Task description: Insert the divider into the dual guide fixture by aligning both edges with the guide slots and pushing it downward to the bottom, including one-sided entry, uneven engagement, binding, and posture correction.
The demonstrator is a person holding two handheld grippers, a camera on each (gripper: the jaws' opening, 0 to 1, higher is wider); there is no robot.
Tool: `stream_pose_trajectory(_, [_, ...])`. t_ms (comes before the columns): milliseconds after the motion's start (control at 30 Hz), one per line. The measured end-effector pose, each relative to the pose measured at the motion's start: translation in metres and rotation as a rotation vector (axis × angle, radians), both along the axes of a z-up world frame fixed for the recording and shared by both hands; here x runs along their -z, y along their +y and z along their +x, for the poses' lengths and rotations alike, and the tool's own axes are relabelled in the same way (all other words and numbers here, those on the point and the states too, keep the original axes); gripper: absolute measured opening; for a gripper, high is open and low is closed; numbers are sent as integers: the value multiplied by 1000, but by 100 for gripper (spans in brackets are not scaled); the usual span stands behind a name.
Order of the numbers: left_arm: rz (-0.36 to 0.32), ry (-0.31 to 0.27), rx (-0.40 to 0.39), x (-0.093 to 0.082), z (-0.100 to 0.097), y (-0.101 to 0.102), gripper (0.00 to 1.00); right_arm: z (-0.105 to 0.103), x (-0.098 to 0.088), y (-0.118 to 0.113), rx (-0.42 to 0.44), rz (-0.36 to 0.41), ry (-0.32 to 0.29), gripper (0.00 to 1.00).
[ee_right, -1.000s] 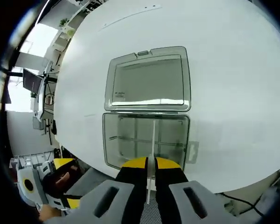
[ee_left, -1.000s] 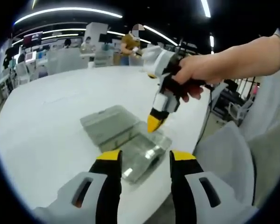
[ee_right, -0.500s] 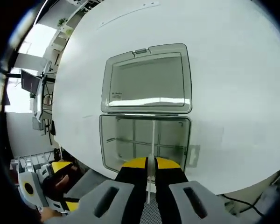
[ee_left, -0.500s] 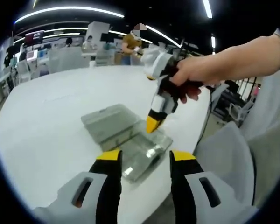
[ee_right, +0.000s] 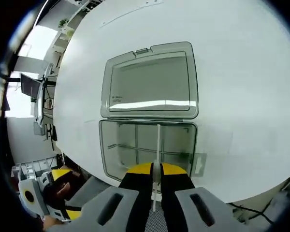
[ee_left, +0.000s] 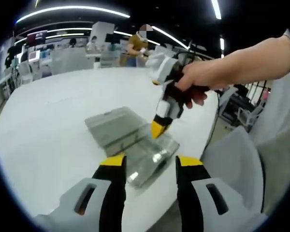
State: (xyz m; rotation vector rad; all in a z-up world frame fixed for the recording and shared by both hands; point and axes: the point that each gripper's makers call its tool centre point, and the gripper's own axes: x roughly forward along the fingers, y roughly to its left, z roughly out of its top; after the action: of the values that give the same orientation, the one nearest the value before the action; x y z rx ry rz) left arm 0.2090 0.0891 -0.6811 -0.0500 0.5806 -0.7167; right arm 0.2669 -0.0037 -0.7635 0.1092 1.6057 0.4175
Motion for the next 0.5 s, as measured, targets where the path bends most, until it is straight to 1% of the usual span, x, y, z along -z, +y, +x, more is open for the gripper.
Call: stream_pose_trajectory(500, [-5,2,-3,1,2,0,38,2,2,1,-11,-4,15,0])
